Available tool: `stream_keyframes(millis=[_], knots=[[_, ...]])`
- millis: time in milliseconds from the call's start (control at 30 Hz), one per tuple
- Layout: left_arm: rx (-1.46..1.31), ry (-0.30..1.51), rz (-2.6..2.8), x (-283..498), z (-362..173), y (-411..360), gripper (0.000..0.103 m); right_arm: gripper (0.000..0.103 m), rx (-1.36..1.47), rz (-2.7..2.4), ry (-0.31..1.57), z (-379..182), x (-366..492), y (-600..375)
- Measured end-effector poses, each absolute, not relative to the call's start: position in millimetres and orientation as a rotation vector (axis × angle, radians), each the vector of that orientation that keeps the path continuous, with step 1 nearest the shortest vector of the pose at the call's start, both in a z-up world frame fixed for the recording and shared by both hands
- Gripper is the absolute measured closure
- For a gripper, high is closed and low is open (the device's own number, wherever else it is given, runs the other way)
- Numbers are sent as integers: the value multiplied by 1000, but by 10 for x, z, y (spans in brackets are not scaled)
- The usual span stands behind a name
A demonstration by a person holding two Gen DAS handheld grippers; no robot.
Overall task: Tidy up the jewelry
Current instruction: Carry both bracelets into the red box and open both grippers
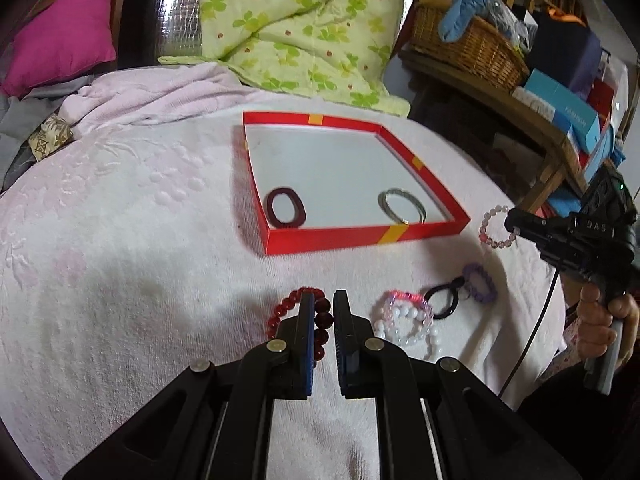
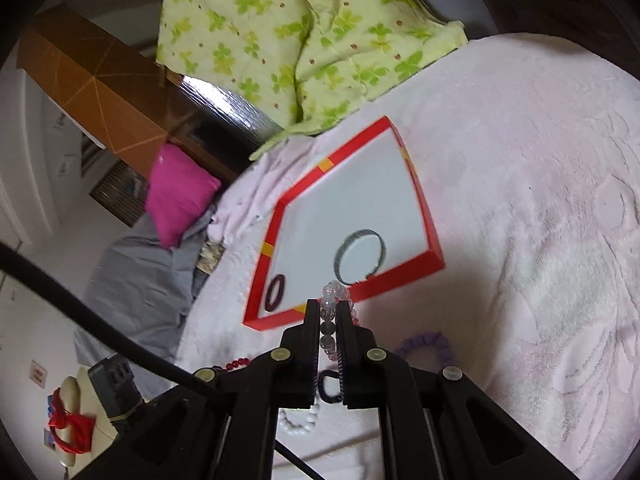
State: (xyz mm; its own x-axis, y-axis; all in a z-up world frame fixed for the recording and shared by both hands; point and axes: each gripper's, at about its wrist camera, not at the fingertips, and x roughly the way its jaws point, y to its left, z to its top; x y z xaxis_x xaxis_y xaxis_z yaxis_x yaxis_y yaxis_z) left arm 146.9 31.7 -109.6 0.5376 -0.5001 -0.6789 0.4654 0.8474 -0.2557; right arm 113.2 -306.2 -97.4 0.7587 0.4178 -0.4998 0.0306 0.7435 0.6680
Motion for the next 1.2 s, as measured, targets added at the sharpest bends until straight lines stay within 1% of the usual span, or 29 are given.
stream_keyframes(millis=[400, 567, 733, 900, 1033, 1200], knots=[[-144, 757, -609, 1504, -899, 367, 94, 94, 728, 254, 673, -963, 1198, -3007], [-148, 727, -646, 1574, -746, 212, 94, 94, 731, 260, 660, -933, 1311, -2972], [-150, 708, -676, 1766, -574, -20, 94, 94, 734, 245, 645, -867, 1579, -2965], [-120, 689, -676, 2117, -450, -340, 94, 94, 769, 222, 638, -839, 1922, -2994], [-94, 693, -660, 2380, -500, -508, 94, 94, 766, 204, 649, -848, 2235, -3003], [-115, 731, -645, 2686, -638, -599, 94, 94, 754, 181, 705, -993, 2636, -3018]])
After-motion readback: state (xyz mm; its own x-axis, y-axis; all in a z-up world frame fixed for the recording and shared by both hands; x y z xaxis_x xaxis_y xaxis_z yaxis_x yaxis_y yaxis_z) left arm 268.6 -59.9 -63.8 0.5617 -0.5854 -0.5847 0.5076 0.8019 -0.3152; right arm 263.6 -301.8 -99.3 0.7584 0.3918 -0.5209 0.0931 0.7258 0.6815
